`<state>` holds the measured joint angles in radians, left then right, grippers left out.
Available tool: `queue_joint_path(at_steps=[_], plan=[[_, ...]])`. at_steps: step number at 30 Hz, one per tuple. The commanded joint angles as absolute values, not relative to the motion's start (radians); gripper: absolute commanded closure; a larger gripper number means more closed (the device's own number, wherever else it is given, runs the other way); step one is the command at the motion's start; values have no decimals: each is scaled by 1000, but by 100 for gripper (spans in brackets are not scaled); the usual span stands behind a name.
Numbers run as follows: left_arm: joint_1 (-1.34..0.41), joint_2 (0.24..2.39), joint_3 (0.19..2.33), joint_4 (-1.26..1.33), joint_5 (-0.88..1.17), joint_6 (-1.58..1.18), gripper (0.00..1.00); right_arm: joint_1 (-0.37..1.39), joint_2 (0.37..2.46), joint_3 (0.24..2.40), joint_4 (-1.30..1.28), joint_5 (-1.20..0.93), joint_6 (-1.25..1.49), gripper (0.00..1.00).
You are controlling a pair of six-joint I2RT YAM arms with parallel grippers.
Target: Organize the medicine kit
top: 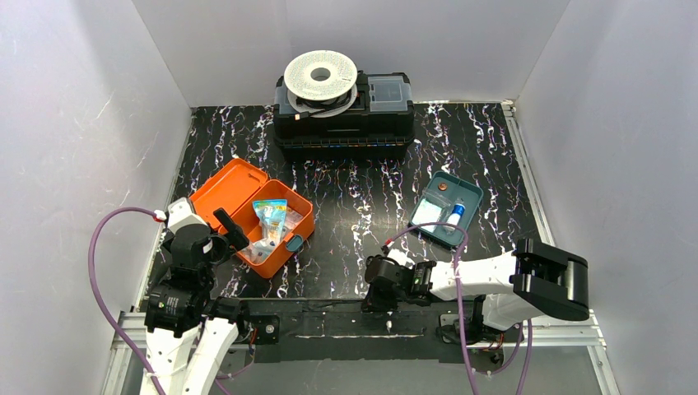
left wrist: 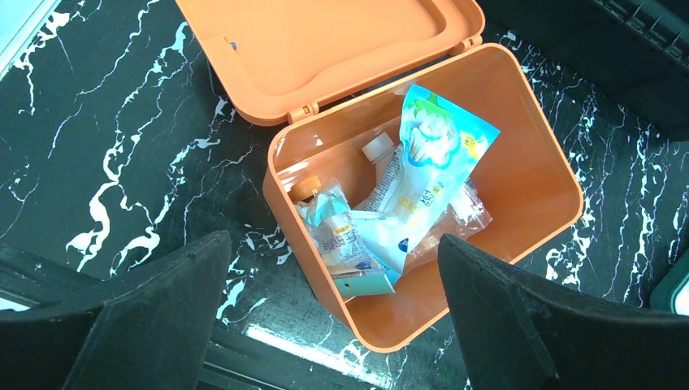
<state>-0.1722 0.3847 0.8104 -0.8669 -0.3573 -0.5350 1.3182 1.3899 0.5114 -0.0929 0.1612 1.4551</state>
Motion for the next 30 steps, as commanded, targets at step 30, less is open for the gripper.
queue_joint_path(at_steps=[30], plan=[[-175,532,897,-794,561,-402,1,1363,1003,747,-322,-169,725,99]])
